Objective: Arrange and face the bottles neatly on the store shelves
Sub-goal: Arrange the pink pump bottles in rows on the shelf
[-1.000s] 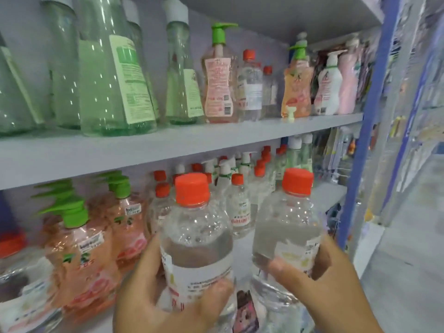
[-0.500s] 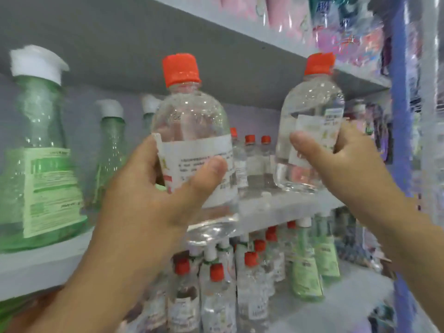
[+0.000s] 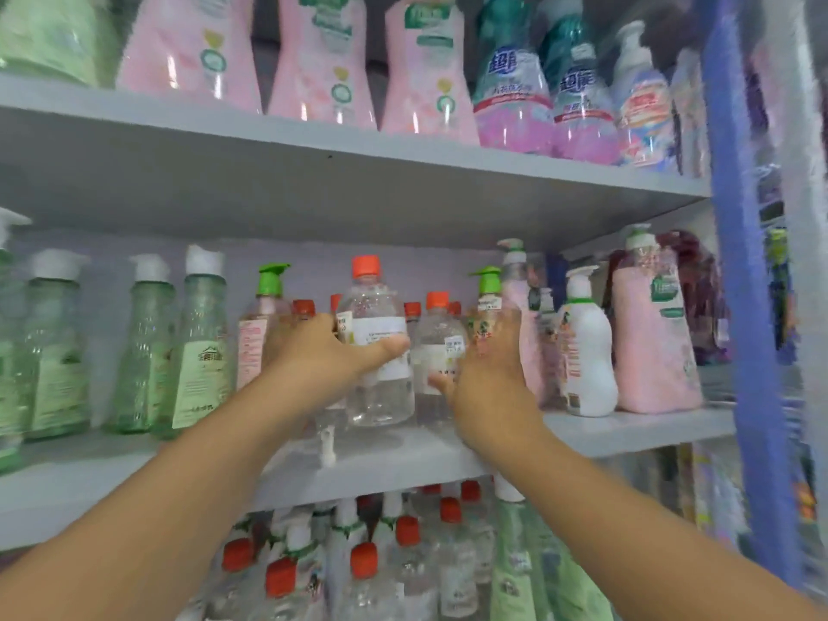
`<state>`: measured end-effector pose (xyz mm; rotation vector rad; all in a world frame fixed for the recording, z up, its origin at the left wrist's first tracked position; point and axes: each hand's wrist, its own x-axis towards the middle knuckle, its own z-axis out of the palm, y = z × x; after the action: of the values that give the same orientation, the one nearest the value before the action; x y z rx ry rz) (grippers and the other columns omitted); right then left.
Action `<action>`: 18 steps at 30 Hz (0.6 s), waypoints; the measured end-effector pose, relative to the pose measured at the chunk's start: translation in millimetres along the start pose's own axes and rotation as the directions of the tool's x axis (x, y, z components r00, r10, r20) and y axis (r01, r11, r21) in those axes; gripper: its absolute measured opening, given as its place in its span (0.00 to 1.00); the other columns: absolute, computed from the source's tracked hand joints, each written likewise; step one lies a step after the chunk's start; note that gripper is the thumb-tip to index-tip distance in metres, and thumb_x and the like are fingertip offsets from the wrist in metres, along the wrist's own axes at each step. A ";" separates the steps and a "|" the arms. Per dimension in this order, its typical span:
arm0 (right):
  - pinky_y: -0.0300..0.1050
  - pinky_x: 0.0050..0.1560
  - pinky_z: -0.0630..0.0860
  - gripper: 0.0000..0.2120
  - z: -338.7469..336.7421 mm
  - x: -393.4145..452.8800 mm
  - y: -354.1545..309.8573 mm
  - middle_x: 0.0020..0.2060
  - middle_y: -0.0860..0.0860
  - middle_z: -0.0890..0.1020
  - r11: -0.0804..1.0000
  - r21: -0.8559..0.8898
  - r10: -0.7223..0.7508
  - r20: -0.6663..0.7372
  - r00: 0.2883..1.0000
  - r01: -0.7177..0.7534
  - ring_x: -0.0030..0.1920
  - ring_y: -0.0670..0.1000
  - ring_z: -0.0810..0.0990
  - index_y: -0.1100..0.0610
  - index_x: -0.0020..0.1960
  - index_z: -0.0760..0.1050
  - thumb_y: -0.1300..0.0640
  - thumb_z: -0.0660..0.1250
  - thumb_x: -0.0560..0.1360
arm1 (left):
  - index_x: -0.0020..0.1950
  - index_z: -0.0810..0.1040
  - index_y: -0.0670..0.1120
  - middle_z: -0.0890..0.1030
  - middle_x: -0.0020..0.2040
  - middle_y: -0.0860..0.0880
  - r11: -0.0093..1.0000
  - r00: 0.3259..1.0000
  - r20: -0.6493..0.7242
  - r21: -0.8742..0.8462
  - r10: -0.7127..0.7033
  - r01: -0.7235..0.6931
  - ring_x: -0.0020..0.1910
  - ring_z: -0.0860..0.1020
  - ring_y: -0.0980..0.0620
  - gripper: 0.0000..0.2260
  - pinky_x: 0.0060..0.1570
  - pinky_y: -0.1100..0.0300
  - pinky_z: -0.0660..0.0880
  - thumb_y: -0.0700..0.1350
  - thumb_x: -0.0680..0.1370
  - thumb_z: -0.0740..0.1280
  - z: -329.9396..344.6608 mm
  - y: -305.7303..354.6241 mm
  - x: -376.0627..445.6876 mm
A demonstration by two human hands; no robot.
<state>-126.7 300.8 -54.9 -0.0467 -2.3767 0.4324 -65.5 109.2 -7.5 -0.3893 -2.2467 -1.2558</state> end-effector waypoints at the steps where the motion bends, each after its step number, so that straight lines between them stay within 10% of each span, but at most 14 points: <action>1: 0.52 0.61 0.78 0.10 3.1 4.5 5.1 0.59 0.57 0.80 0.998 0.060 0.003 0.045 0.999 -0.005 0.65 0.58 0.78 0.53 0.57 0.76 0.49 0.67 0.79 | 0.43 0.77 0.53 0.82 0.42 0.56 1.000 1.000 0.009 0.019 -0.025 0.025 0.39 0.79 0.57 0.15 0.35 0.61 0.73 0.61 0.72 0.76 5.0 1.7 2.8; 11: 0.52 0.68 0.72 0.25 -27.9 -4.7 16.3 0.73 0.52 0.74 0.978 0.069 -0.207 0.431 0.878 0.196 0.71 0.58 0.73 0.50 0.77 0.68 0.50 0.59 0.80 | 0.47 0.79 0.55 0.84 0.39 0.54 0.946 0.994 0.017 0.311 -0.106 0.096 0.37 0.83 0.52 0.17 0.35 0.55 0.80 0.63 0.67 0.78 27.5 12.6 6.1; 14: 0.49 0.60 0.76 0.21 -29.1 -9.6 16.3 0.66 0.49 0.79 0.968 0.215 -0.201 0.358 0.912 0.129 0.61 0.53 0.79 0.48 0.72 0.74 0.51 0.60 0.80 | 0.46 0.77 0.53 0.84 0.38 0.52 0.808 0.991 0.030 0.582 -0.128 0.087 0.32 0.84 0.52 0.20 0.32 0.59 0.77 0.68 0.70 0.73 25.7 21.5 9.6; 18: 0.43 0.41 0.77 0.06 -27.5 -13.0 27.8 0.46 0.44 0.81 0.803 0.596 -0.043 0.030 0.999 0.016 0.41 0.45 0.79 0.50 0.52 0.79 0.57 0.63 0.80 | 0.46 0.75 0.47 0.87 0.36 0.48 0.843 0.968 0.158 0.531 -0.196 0.084 0.31 0.86 0.51 0.21 0.43 0.54 0.84 0.64 0.73 0.72 31.5 21.3 14.6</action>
<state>-101.2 333.1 -53.2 0.2929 -2.1708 1.1580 -76.8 147.1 2.3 -0.1502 -2.7177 -0.6351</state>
